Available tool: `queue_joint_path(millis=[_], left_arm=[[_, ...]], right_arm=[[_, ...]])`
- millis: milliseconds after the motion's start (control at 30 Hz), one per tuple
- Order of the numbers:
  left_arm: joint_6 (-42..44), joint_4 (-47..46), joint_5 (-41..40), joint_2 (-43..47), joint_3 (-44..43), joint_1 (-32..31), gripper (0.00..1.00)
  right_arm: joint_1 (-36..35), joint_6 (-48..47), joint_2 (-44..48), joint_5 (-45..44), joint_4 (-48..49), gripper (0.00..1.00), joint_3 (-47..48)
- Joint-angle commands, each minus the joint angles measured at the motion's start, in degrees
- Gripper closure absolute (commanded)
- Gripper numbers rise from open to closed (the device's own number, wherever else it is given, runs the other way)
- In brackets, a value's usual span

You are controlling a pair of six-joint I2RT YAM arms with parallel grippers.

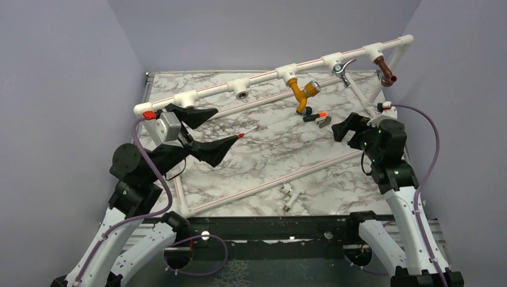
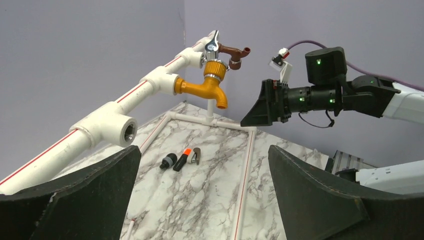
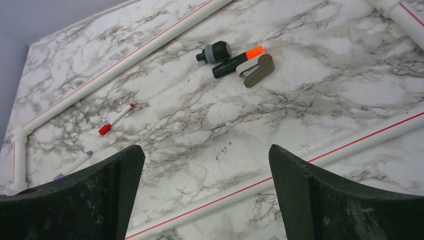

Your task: Install the water faucets

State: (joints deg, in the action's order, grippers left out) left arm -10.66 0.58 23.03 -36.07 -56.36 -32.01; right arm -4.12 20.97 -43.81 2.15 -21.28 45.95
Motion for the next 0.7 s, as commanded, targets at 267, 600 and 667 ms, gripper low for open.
queue_joint_path(millis=[267,600,667], left_arm=[[1.57,9.63,-2.55,1.4,-0.77,-0.16,0.01],[2.22,17.54,-6.02,1.49,-1.93,-0.16,0.01],[2.07,19.41,-7.1,1.51,-2.08,-0.16,0.01]], right_arm=[[0.08,-4.17,-1.83,11.7,-16.41,0.0,6.15],[-0.04,-3.39,-3.78,15.41,-17.11,0.03,1.69],[-0.11,-2.19,-4.04,17.04,-16.48,0.06,0.74]])
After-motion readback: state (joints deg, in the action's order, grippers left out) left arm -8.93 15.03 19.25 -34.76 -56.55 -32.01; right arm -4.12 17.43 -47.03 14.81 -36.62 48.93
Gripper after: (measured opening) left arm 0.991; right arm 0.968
